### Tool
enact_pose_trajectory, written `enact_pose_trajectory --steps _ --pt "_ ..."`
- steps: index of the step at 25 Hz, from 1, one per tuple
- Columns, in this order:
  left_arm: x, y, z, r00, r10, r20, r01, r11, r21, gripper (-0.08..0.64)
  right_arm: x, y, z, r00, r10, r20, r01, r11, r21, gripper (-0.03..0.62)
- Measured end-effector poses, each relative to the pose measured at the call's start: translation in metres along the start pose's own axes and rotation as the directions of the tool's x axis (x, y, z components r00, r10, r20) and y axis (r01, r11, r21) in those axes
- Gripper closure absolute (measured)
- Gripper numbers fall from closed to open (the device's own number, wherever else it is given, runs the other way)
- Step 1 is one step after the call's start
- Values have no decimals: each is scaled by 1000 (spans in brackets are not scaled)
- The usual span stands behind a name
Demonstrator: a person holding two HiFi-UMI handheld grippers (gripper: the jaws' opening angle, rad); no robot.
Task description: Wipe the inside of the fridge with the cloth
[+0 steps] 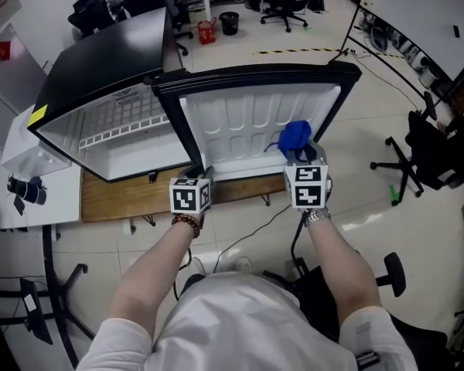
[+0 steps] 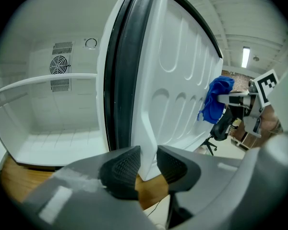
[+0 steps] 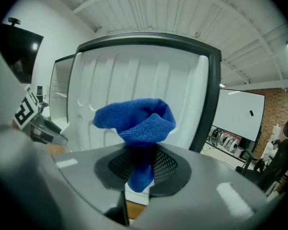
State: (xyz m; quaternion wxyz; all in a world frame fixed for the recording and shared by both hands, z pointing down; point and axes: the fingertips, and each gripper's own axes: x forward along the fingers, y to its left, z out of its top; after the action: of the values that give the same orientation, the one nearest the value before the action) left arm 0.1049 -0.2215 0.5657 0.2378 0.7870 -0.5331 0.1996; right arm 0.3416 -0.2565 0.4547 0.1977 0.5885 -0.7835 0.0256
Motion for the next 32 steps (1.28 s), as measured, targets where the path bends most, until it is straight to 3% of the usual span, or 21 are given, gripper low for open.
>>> enact_pose_trajectory --steps 9,16,22,32 --pt "-6 -5 -7 996 -87 -9 87 996 18 419 23 140 -7 970 241 -18 -241 968 -70 526" --pt "-25 2 -7 992 -127 -3 126 988 86 414 47 201 -13 942 332 -53 -336 936 -102 526" --pt "-38 18 -13 992 -129 0 129 988 84 414 64 224 -22 934 346 -85 -353 930 -101 526" --pt "-40 16 -9 991 -130 23 127 987 95 419 71 202 -34 957 274 -92 -283 954 -98 526"
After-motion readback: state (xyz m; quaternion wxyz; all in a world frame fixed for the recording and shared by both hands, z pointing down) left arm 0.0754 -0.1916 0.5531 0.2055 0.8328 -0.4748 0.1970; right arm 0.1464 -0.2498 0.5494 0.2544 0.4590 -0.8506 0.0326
